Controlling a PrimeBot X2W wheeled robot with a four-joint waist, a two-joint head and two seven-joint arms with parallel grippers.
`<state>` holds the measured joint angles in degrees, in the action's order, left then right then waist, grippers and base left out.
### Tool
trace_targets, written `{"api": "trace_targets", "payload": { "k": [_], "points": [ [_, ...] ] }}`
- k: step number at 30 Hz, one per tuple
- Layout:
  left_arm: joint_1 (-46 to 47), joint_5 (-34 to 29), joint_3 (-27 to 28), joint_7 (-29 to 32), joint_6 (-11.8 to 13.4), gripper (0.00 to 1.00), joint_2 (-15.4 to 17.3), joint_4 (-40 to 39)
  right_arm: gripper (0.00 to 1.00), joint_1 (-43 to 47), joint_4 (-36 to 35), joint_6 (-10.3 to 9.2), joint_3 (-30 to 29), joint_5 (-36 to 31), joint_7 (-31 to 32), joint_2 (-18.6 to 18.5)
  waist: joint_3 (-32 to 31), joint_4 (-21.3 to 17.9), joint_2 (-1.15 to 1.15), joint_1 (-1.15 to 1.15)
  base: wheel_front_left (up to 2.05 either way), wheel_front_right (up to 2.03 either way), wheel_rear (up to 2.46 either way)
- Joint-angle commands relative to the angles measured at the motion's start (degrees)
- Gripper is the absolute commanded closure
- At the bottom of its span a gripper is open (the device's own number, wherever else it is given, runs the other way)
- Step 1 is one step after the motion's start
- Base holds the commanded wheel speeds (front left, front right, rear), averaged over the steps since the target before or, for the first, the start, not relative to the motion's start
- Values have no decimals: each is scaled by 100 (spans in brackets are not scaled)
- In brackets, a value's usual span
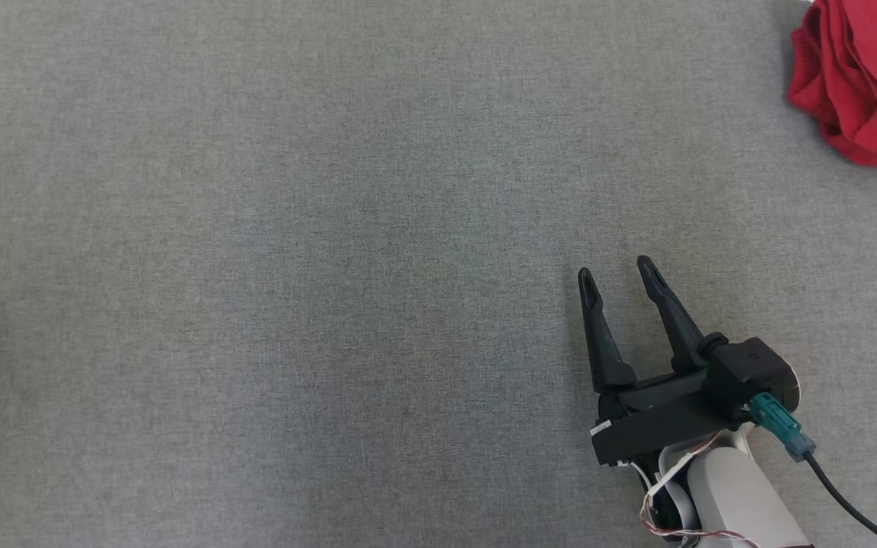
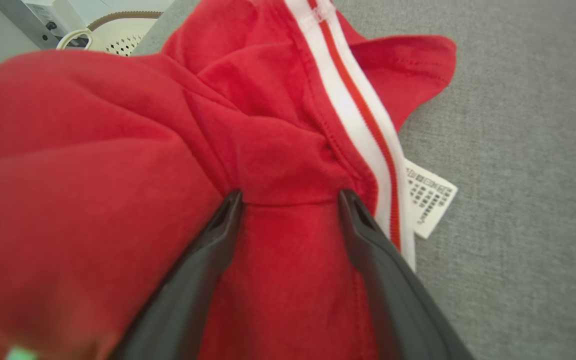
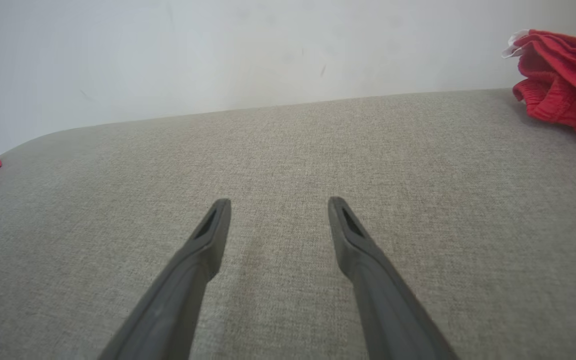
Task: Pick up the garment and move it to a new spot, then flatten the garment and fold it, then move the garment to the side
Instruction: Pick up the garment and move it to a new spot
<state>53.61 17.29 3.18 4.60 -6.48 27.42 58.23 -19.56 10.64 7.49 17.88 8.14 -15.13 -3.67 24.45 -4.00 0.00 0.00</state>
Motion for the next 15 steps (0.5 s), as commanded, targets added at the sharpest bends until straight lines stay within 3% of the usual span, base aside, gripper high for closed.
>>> {"api": "trace_targets", "payload": {
  "k": [1,2,3,15],
  "points": [
    [-19,-12,-40,92,-7,0,-18,163,0,-78,20,0,3,-43,-3,-30,-1,-14,0,0,0,0,0],
    [13,-2,-50,93,-8,26,-21,238,0,-77,25,1,4,-44,-3,-32,-5,-19,0,0,0,0,0],
    [53,-9,-66,66,-4,100,-16,295,0,-74,29,1,3,-45,-3,-34,-9,-22,0,0,0,0,0],
    [415,-118,-317,-762,-41,100,110,349,0,33,119,1,-42,-41,-3,-19,-254,124,0,0,0,0,0]
  ]
}}
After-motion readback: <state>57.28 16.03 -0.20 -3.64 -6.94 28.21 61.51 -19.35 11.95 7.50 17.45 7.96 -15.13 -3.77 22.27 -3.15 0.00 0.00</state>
